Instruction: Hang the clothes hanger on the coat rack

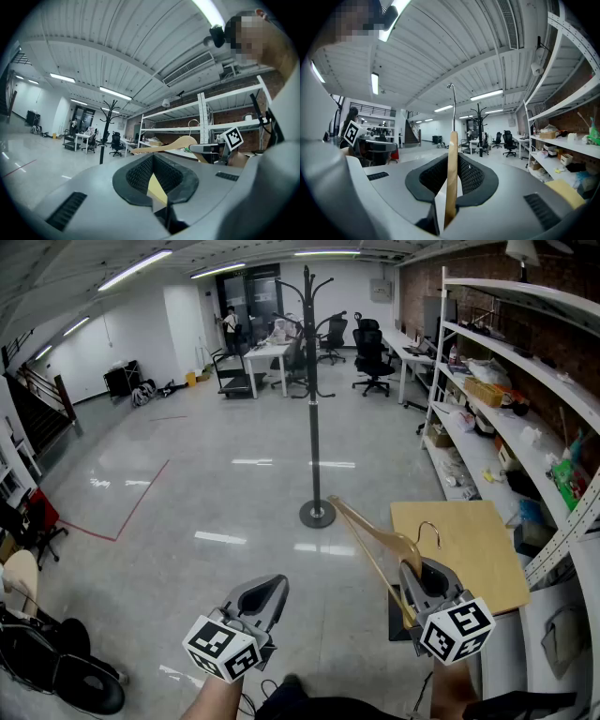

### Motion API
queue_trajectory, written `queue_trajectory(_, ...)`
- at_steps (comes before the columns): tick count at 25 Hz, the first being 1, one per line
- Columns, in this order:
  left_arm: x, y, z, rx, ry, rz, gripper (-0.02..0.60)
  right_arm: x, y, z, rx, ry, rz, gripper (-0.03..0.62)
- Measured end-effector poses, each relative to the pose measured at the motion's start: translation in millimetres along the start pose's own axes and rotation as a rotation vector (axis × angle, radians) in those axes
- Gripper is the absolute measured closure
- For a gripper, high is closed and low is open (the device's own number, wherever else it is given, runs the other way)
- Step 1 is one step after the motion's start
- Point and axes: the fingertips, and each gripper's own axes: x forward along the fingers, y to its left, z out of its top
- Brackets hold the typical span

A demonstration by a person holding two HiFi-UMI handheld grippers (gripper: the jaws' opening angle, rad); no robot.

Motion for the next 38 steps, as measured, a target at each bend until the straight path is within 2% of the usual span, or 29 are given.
queue_trajectory(8,37.1,43.5,-5.1,-0.041,-0.027,-0.016,0.581,44.1,-17.7,-5.5,-0.012,0.013,-0.017,0.537)
queue_trajectory(12,65.1,86.5,3.4,-0.05,-0.035,-0.032,0.581,89.5,-23.1,6.4,-0.042,0.0,-0.021,0.537)
queue_trajectory(17,94.8,140.0,19.6,-0.054,-0.054,-0.045,0.581,149.6,-29.6,16.0,-0.044,0.016,-0.039,0.537)
queue_trajectory(25,131.2,216.4,25.3,-0.07,-0.049,-0.062,0.581,234.5,-38.7,19.6,-0.027,0.033,-0.053,0.537)
queue_trajectory(30,157.7,240.5,26.4,-0.081,-0.042,-0.077,0.581,266.6,-52.6,17.8,-0.021,0.051,-0.058,0.537)
queue_trajectory(38,231.8,273.8,32.3,-0.069,-0.034,-0.067,0.581,328.7,-103.6,23.7,-0.017,0.036,-0.023,0.537)
